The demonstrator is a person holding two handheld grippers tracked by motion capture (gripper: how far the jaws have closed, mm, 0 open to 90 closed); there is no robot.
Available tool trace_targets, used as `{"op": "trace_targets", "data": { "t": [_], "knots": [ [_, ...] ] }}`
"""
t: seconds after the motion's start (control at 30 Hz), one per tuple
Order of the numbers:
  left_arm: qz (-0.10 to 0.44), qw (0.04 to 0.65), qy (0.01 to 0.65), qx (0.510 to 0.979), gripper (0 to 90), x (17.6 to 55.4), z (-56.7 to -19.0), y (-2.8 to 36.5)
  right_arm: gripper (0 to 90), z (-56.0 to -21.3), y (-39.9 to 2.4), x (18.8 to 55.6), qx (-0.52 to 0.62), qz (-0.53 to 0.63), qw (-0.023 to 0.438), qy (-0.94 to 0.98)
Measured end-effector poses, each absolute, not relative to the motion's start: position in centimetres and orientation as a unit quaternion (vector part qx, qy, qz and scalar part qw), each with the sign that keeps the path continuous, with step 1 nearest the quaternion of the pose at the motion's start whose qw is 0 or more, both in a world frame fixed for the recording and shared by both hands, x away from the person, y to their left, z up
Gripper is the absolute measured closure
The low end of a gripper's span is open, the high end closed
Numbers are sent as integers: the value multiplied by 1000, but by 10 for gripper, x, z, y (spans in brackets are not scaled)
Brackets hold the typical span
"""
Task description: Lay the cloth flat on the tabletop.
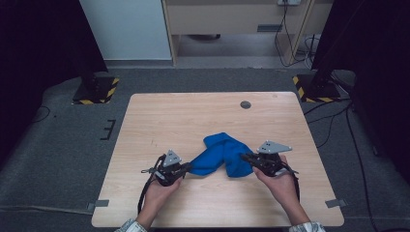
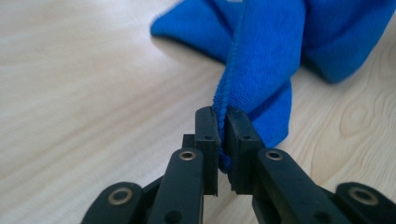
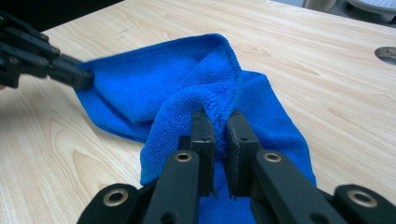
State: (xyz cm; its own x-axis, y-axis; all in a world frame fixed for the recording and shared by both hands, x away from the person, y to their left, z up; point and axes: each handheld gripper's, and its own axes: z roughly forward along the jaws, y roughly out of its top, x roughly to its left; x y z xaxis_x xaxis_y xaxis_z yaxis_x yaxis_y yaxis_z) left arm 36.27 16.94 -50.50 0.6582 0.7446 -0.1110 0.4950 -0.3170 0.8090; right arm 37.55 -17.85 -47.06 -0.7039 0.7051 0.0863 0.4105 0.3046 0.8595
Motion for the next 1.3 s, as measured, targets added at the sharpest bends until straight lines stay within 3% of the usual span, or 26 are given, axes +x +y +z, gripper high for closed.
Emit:
{"op": "trace_targets", "data": {
  "t": [0.37,1.3],
  "knots": [
    [150,479,390,772,875,390,-475,152,838,-475,-186,387,363,475,161,785],
    [167,473,409,762,880,429,-438,156,866,-449,-235,401,395,482,185,760]
  ]
}}
